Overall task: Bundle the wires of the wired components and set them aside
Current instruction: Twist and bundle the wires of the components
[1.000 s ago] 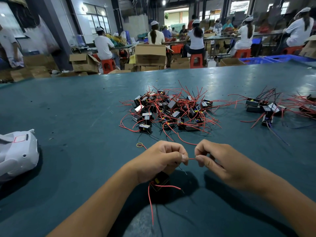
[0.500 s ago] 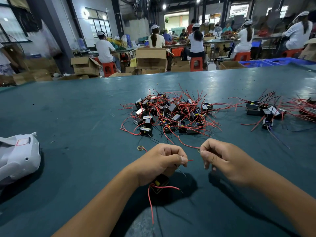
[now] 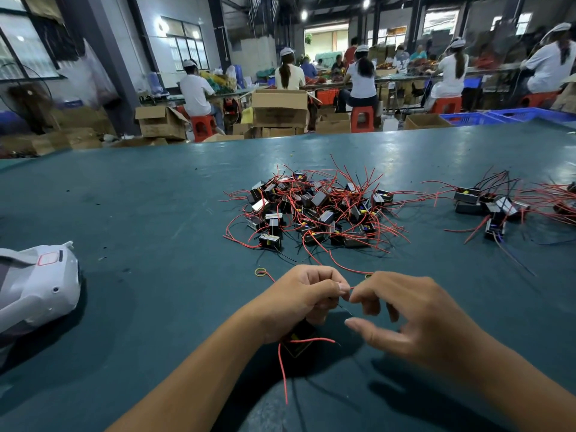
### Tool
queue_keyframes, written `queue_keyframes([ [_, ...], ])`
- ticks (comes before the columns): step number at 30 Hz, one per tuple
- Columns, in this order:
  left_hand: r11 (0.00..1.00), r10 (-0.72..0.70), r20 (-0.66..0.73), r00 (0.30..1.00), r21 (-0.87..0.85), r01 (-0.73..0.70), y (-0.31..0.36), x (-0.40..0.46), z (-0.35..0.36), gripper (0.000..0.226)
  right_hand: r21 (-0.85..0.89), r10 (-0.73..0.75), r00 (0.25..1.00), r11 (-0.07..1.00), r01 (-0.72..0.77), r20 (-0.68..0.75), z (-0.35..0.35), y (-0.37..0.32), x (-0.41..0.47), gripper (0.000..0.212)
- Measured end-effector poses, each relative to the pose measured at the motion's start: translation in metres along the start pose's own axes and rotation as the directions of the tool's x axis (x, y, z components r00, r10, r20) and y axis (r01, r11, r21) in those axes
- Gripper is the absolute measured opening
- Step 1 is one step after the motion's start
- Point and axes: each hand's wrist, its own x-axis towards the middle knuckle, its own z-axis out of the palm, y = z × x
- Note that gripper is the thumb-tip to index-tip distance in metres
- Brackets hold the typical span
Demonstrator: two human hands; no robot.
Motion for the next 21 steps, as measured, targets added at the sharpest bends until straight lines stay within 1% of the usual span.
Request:
queue_keyframes([
  [3, 1.0, -0.002, 0.014, 1.0, 0.007, 0.002, -0.001, 0.0, 0.001, 0.021, -0.016, -0.023, 0.999, 1.0, 0.022, -0.034, 0.003, -0.003, 0.001, 0.02],
  [7, 1.0, -0.005, 0.017, 1.0, 0.016, 0.005, -0.003, 0.001, -0.004, 0.02, -0.002, -0.024, 0.997, 1.0, 0.024, -0.075, 0.006, -0.004, 0.001, 0.018],
  [10, 1.0, 0.024, 0.041, 0.999, 0.017, -0.025, 0.0, 0.0, -0.011, 0.013, 0.013, -0.003, 0.997, 1.0, 0.004, -0.071, 0.009, -0.003, 0.0, 0.017],
  [11, 0.998, 0.044, 0.041, 0.998, 0.033, -0.046, 0.002, 0.0, -0.015, 0.013, 0.028, 0.012, 0.997, 1.0, -0.01, -0.074, 0.01, -0.002, -0.001, 0.017],
  [13, 0.99, 0.107, -0.016, 0.994, 0.096, -0.105, 0.005, 0.0, -0.023, 0.016, 0.069, 0.048, 0.994, 0.997, -0.041, -0.1, 0.011, 0.0, -0.002, 0.017],
  [15, 0.959, 0.204, -0.145, 0.968, 0.229, -0.167, 0.008, 0.0, -0.034, 0.013, 0.113, 0.094, 0.985, 0.99, -0.079, -0.143, 0.011, 0.004, -0.003, 0.018],
  [16, 0.917, 0.26, -0.215, 0.941, 0.361, -0.171, 0.009, 0.0, -0.041, 0.011, 0.126, 0.118, 0.98, 0.987, -0.098, -0.163, 0.012, 0.007, -0.003, 0.019],
  [17, 0.828, 0.317, -0.271, 0.909, 0.546, -0.126, 0.009, 0.0, -0.05, 0.01, 0.131, 0.138, 0.974, 0.985, -0.116, -0.18, 0.012, 0.01, -0.003, 0.021],
  [18, 0.671, 0.364, -0.295, 0.883, 0.741, -0.029, 0.008, -0.002, -0.061, 0.012, 0.135, 0.158, 0.969, 0.982, -0.134, -0.189, 0.013, 0.013, -0.004, 0.022],
  [19, 0.483, 0.384, -0.293, 0.876, 0.872, 0.08, 0.007, -0.003, -0.07, 0.017, 0.14, 0.179, 0.965, 0.978, -0.154, -0.19, 0.015, 0.015, -0.004, 0.024],
  [20, 0.335, 0.38, -0.288, 0.879, 0.929, 0.16, 0.006, -0.003, -0.079, 0.023, 0.143, 0.203, 0.961, 0.973, -0.178, -0.186, 0.016, 0.018, -0.004, 0.026],
  [21, 0.254, 0.364, -0.288, 0.886, 0.946, 0.203, 0.006, -0.002, -0.085, 0.03, 0.146, 0.227, 0.958, 0.968, -0.202, -0.178, 0.016, 0.02, -0.004, 0.027],
])
